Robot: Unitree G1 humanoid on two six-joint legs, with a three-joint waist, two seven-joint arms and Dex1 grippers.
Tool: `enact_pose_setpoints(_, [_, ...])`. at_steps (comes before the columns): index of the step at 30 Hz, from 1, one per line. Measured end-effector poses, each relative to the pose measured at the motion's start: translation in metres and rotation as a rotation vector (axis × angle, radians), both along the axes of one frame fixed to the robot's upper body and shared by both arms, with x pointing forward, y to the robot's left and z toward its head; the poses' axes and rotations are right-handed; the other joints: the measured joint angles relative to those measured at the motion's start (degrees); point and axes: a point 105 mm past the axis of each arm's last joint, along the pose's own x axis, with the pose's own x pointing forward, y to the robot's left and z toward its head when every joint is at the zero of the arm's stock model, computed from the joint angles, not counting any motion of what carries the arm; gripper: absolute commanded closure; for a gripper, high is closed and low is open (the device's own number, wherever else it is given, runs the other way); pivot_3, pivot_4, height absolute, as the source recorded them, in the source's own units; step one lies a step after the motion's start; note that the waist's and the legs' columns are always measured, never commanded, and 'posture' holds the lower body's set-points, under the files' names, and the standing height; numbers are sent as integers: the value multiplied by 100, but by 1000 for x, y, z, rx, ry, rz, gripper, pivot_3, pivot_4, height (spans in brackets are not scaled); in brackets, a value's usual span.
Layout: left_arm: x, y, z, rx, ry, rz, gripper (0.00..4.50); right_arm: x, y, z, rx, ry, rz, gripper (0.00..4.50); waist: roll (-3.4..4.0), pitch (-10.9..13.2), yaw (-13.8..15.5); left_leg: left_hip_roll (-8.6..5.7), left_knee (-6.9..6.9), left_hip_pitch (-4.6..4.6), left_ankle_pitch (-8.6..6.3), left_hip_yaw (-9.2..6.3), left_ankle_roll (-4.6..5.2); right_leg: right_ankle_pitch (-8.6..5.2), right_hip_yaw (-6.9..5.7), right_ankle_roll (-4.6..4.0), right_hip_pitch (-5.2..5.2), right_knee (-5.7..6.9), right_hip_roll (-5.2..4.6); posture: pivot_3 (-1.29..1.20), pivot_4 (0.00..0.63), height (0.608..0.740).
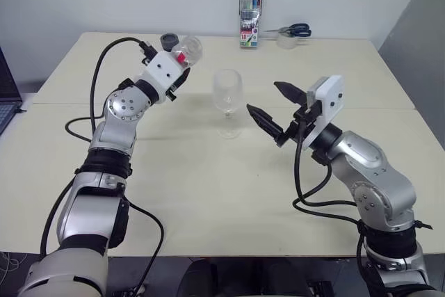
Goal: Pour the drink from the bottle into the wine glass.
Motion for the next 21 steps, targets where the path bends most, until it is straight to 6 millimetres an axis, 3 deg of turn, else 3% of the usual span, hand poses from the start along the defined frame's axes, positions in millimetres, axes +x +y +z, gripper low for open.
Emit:
enact_pose_setpoints(7, [3,-6,22,189,-78,-29,2763,1,3,-12,-7,6,-1,0,0,0,-10,0,1,1,0,-1,0,0,-1,0,-1,3,1,0,150,740])
enact_pose_setpoints(16, [7,-11,16,341,-86,-46,2763,0,6,-14,7,-3,-13,0,0,0,-10,-1,2,1,0,-1,0,0,-2,0,-2,6,1,0,150,740])
enact_pose_setpoints(21, [7,-19,27,447,-156,-59,2763,-1,11,-17,11,6,-8,0,0,0,-9,-1,3,1,0,0,0,0,-1,0,-2,8,0,0,150,740])
